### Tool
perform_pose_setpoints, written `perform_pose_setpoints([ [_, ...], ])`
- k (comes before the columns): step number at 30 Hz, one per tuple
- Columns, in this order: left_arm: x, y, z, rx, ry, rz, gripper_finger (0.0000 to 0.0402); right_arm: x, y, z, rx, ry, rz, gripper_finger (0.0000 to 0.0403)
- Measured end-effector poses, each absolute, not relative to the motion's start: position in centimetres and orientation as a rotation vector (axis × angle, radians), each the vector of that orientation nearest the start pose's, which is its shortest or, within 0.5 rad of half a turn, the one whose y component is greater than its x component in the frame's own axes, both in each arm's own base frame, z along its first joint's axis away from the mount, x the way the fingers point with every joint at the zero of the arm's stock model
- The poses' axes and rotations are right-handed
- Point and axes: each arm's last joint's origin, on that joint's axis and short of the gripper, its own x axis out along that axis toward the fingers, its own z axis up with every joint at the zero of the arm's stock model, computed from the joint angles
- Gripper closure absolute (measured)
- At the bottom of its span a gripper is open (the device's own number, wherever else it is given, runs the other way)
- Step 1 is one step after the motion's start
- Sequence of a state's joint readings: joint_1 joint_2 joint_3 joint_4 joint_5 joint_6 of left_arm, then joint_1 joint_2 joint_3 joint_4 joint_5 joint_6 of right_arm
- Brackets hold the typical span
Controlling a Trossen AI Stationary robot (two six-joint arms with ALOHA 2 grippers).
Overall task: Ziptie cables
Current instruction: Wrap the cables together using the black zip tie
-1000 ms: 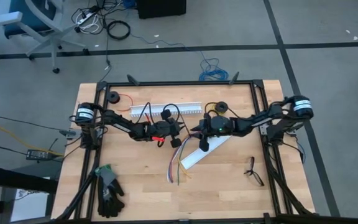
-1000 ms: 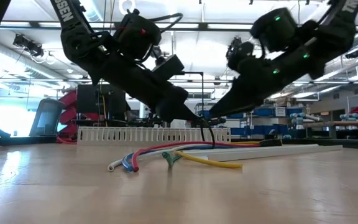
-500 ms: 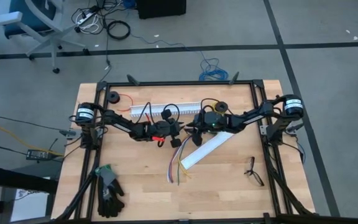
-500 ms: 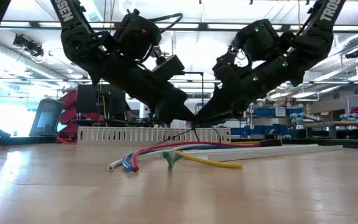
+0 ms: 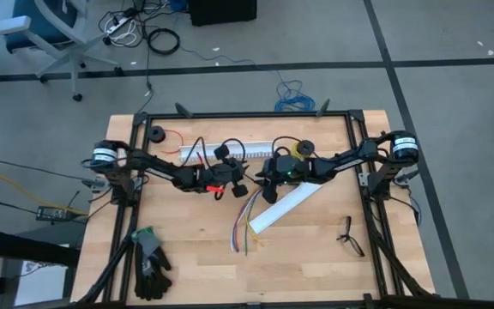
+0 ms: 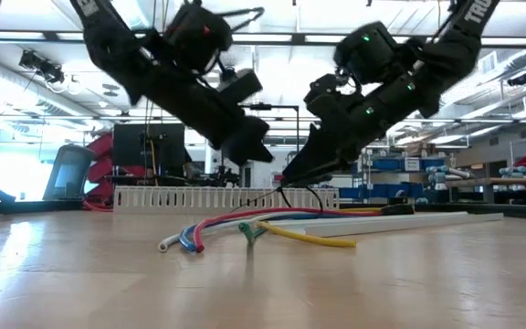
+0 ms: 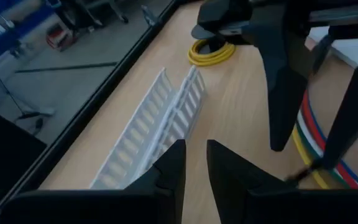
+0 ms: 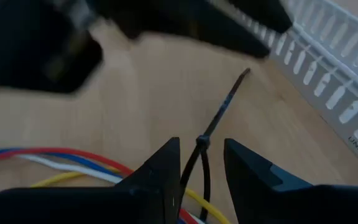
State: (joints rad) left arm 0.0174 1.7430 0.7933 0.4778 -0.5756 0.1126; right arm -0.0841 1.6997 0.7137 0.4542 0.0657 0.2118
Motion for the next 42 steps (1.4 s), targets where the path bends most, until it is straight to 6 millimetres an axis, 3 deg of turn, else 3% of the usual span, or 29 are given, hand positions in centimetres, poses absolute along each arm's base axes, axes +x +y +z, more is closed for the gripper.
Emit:
perform_pose_setpoints([
  [6, 30.9, 1.9, 17.5, 0.159, 0.51, 0.49, 0.0328, 33.8, -2.2, 16.5, 0.117, 0.628, -0.248, 0.0292],
  [11, 27.9, 1.7, 16.5, 0.063, 0.523, 0.473, 0.0328, 34.3, -2.2, 17.3, 0.132, 0.644, -0.256, 0.0292],
  [15, 26.5, 1.7, 15.3, 0.0, 0.547, 0.489, 0.0328, 34.6, -2.0, 16.2, 0.164, 0.672, -0.261, 0.0292],
  [21, 25.8, 1.6, 14.4, -0.049, 0.56, 0.479, 0.0328, 35.0, -1.2, 15.2, 0.143, 0.681, -0.271, 0.0292],
  [29, 25.9, 1.6, 14.5, -0.069, 0.542, 0.471, 0.0328, 35.2, -2.0, 14.6, 0.12, 0.701, -0.322, 0.0294],
  [32, 25.9, 1.6, 14.5, -0.089, 0.538, 0.467, 0.0328, 35.4, -2.2, 14.3, 0.105, 0.702, -0.319, 0.0318],
  [36, 26.0, 1.4, 14.5, -0.138, 0.534, 0.423, 0.0328, 35.5, -2.1, 14.0, 0.067, 0.703, -0.296, 0.0383],
  [42, 26.0, 1.0, 14.4, -0.35, 0.527, 0.37, 0.0328, 35.6, -2.0, 14.3, 0.05, 0.679, -0.311, 0.0391],
])
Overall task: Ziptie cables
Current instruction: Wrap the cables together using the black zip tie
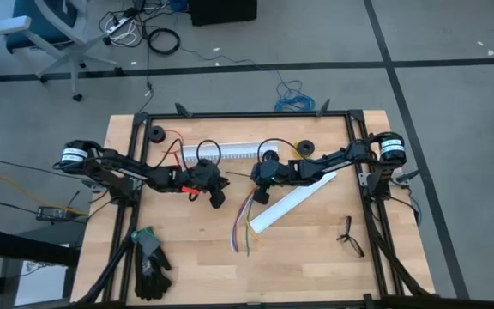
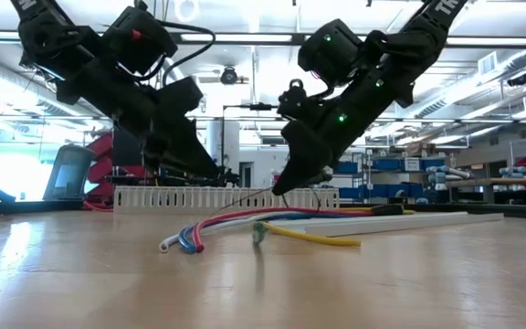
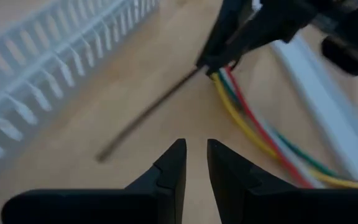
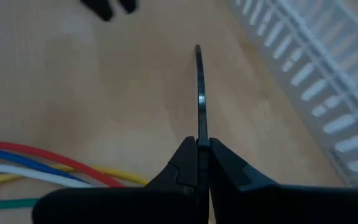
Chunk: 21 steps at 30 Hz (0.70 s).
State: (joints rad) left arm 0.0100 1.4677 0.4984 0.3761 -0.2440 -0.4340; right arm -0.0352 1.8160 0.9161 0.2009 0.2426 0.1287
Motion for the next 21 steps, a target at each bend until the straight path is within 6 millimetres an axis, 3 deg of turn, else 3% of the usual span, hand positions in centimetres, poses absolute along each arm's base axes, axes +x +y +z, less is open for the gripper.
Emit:
perform_pose_setpoints([
  [8, 26.7, -0.2, 14.5, -0.569, 0.414, 0.395, 0.0328, 35.3, 0.6, 15.1, -0.058, 0.636, -0.444, 0.0399],
  [14, 28.2, -1.1, 11.2, -0.684, 0.357, 0.432, 0.0328, 35.1, 2.8, 15.4, -0.111, 0.589, -0.55, 0.0401],
  [21, 29.5, -1.4, 8.8, -0.83, 0.009, 0.313, 0.0328, 34.2, 4.1, 14.8, -0.101, 0.568, -0.596, 0.0401],
])
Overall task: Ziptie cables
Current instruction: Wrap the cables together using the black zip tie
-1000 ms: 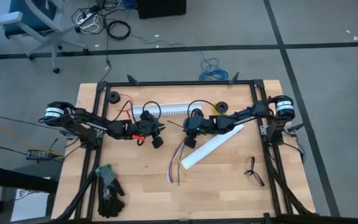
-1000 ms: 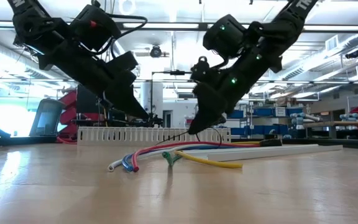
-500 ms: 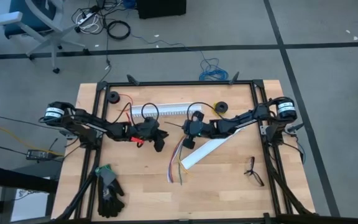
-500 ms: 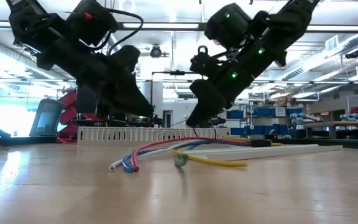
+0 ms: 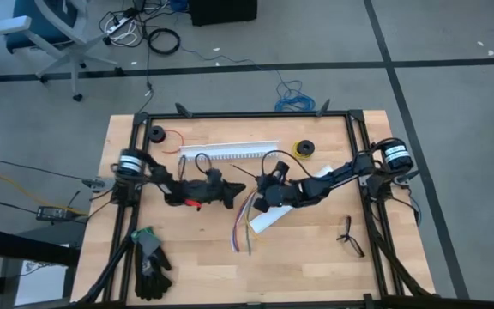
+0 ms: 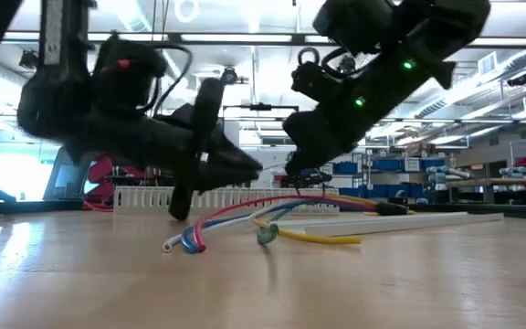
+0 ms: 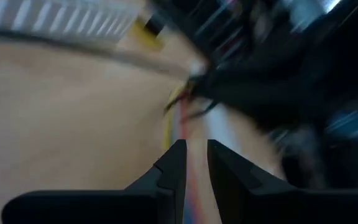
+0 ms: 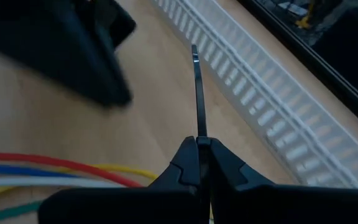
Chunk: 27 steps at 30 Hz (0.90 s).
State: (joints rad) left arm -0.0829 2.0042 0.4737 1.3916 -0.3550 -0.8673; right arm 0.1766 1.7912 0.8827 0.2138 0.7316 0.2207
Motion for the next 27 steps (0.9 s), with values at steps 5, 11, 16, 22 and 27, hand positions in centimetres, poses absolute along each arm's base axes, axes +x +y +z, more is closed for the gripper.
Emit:
perform_pose_setpoints([
  [5, 27.8, -1.1, 7.9, -0.958, -0.079, 0.324, 0.0327, 33.2, 5.4, 13.9, -0.088, 0.521, -0.606, 0.0402],
  [11, 29.2, -0.8, 8.2, -0.94, -0.12, 0.326, 0.0327, 33.4, 5.5, 14.1, -0.071, 0.462, -0.574, 0.0402],
  [16, 29.6, -0.7, 8.4, -0.946, -0.126, 0.311, 0.0327, 33.4, 5.3, 14.1, -0.069, 0.465, -0.571, 0.0401],
  [22, 29.9, -0.4, 8.6, -0.967, -0.171, 0.36, 0.0327, 33.5, 5.3, 14.3, -0.072, 0.456, -0.556, 0.04],
  [27, 30.4, 0.2, 8.8, -0.977, -0.192, 0.366, 0.0328, 33.6, 5.3, 14.3, -0.066, 0.456, -0.538, 0.0399],
])
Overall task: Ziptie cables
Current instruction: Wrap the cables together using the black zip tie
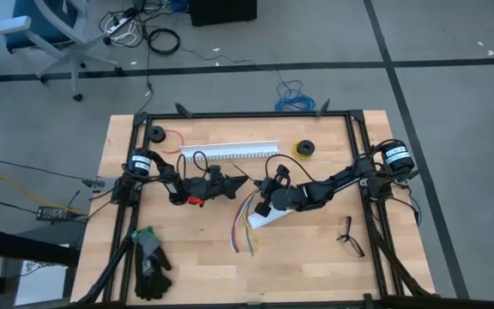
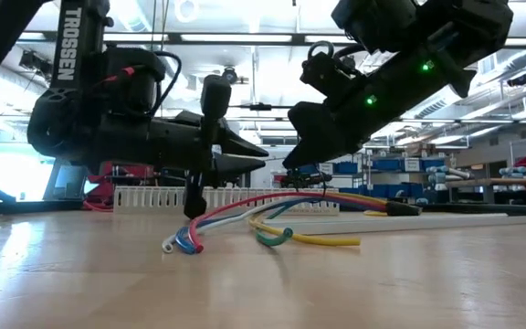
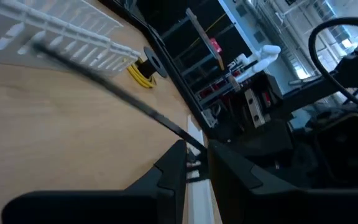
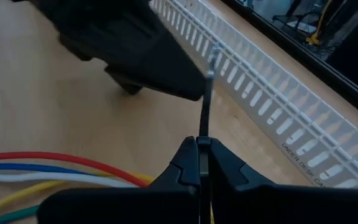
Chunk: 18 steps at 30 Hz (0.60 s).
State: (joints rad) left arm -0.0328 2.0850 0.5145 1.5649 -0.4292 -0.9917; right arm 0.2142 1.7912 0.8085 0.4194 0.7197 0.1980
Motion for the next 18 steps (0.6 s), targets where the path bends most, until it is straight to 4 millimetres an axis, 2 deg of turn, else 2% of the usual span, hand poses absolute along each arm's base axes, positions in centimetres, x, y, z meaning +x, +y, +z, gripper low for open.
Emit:
perform_pose_setpoints([
  [9, 31.2, 1.6, 9.1, -0.967, -0.224, 0.402, 0.0328, 33.6, 5.5, 14.3, -0.054, 0.459, -0.503, 0.0399],
  [18, 31.5, 2.0, 9.2, -0.967, -0.189, 0.331, 0.0338, 33.6, 5.3, 14.2, -0.022, 0.448, -0.543, 0.0399],
])
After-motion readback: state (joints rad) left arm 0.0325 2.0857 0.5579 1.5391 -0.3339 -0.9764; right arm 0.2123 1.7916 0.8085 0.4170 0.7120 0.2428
